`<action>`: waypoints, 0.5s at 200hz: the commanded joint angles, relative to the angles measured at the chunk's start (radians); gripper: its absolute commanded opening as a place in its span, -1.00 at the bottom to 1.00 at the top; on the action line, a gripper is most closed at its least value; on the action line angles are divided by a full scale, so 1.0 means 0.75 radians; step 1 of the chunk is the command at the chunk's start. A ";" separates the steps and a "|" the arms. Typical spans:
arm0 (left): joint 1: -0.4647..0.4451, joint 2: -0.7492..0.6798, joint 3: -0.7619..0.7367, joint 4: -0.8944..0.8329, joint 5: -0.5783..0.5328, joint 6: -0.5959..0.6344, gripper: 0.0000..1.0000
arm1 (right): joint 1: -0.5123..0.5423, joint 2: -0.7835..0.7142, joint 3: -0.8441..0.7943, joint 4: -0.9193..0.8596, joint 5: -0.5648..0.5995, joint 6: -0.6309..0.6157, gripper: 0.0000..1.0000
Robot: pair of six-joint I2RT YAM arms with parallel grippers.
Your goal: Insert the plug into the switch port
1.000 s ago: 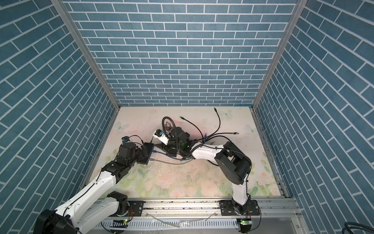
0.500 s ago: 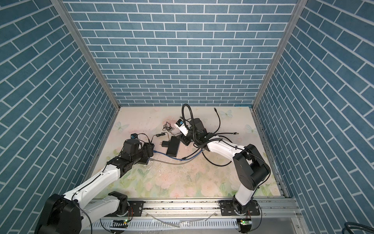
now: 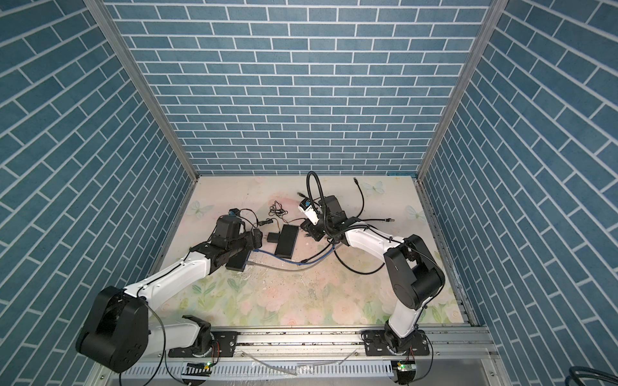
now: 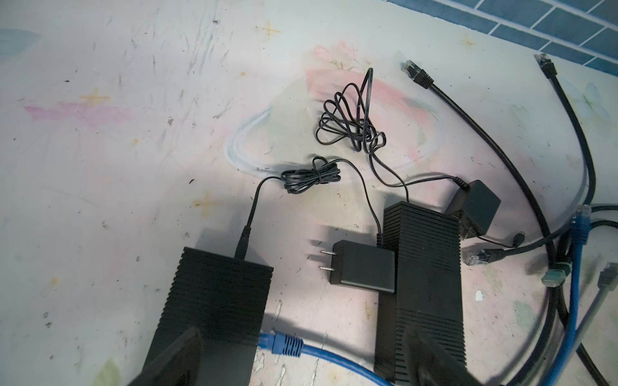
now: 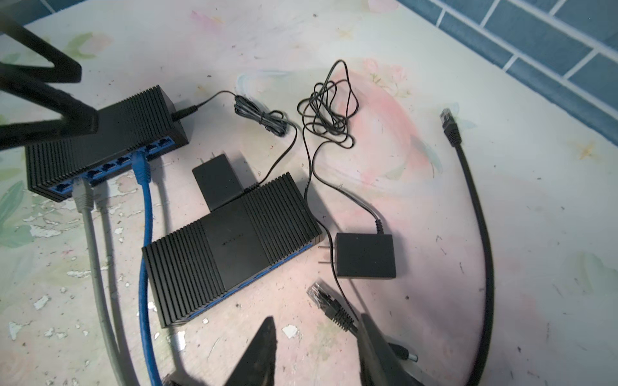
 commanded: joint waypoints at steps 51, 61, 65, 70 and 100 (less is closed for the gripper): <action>-0.035 0.135 0.102 0.078 0.031 0.018 0.87 | -0.010 0.116 0.125 -0.048 0.178 0.100 -0.26; -0.036 0.144 0.102 0.086 0.037 0.022 0.86 | -0.012 0.141 0.150 -0.078 0.177 0.092 -0.26; -0.039 0.146 0.102 0.088 0.038 0.021 0.86 | -0.015 0.151 0.164 -0.093 0.174 0.089 -0.25; -0.039 0.148 0.102 0.091 0.039 0.020 0.86 | -0.018 0.165 0.178 -0.112 0.170 0.087 -0.25; -0.044 0.145 0.095 0.104 0.043 0.030 0.86 | -0.038 0.208 0.230 -0.166 0.121 0.065 -0.24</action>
